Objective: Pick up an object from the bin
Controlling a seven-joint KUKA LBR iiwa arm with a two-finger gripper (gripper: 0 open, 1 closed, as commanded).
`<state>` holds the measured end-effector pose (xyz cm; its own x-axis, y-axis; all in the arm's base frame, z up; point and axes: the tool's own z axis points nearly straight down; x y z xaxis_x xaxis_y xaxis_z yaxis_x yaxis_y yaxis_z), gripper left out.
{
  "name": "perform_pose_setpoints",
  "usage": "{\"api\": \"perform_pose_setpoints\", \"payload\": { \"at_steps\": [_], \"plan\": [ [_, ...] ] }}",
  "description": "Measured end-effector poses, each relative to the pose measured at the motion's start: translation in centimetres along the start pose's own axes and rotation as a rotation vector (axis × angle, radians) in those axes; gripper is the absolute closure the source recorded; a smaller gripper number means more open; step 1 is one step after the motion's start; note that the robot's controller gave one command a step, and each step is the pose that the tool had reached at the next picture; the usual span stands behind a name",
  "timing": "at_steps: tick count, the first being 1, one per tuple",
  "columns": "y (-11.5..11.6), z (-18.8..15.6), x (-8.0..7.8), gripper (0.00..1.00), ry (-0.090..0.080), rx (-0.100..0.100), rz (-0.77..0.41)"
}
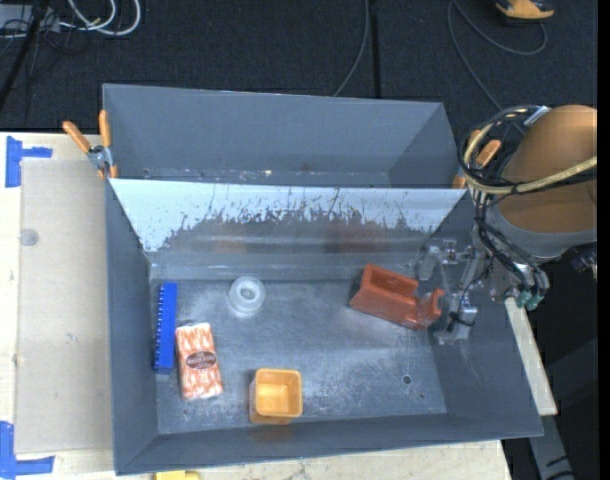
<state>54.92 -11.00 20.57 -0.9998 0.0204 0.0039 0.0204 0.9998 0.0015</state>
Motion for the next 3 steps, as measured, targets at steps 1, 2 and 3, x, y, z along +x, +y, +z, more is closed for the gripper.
{"api": "perform_pose_setpoints", "payload": {
  "at_steps": [1, 2, 3],
  "plan": [
    [1.87, 10.14, -3.13, 1.0, -0.011, 0.0, -0.027],
    [1.74, 10.47, -2.98, 0.0, -0.012, 0.003, -0.027],
    [1.73, 10.49, -3.01, 0.0, -0.013, 0.004, -0.028]
  ]
}}
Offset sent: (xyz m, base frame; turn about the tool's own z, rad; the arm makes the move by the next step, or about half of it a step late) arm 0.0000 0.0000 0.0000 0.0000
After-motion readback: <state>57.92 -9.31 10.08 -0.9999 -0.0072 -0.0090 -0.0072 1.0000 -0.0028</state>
